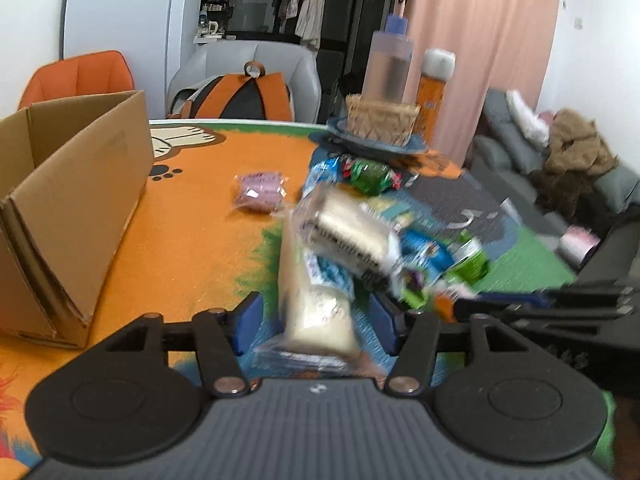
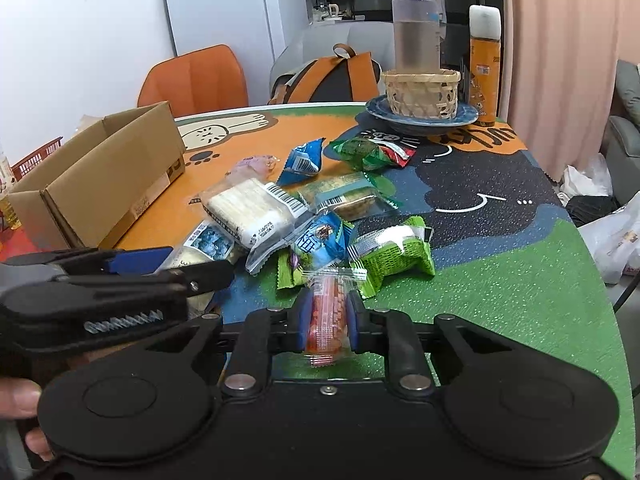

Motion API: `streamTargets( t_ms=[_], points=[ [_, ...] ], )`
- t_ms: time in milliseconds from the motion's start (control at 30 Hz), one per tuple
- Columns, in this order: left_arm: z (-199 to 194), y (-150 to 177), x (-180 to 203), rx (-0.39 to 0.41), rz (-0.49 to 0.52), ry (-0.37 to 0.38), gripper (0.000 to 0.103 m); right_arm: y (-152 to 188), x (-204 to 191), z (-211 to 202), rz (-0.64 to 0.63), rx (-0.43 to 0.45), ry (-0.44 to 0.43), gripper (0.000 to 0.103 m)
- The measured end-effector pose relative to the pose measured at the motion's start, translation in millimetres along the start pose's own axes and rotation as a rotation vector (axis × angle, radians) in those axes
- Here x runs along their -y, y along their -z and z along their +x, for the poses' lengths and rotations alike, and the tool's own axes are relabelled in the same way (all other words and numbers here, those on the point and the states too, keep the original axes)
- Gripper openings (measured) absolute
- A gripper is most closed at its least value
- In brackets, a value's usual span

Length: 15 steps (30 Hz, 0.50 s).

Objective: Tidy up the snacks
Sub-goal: 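Grasp the white cream roll with the left gripper while the right gripper holds the sausage stick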

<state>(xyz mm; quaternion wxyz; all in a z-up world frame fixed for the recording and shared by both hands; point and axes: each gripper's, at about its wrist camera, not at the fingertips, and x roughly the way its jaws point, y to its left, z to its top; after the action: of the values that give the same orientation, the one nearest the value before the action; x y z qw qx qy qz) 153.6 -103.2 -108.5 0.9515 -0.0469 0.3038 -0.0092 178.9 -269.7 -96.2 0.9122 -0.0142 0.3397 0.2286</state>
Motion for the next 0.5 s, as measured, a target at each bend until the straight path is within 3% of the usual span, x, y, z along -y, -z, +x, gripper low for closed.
streamTargets(
  t_ms=[267, 500],
  points=[
    [2.2, 2.6, 2.1, -0.003, 0.032, -0.033, 0.047, 6.8, -6.1, 4.3, -0.042, -0.015, 0.019, 0.029],
    [-7.1, 1.8, -4.7, 0.027, 0.01, -0.001, 0.037, 4.6, -5.4, 1.8, -0.032, -0.009, 0.009, 0.021]
  ],
)
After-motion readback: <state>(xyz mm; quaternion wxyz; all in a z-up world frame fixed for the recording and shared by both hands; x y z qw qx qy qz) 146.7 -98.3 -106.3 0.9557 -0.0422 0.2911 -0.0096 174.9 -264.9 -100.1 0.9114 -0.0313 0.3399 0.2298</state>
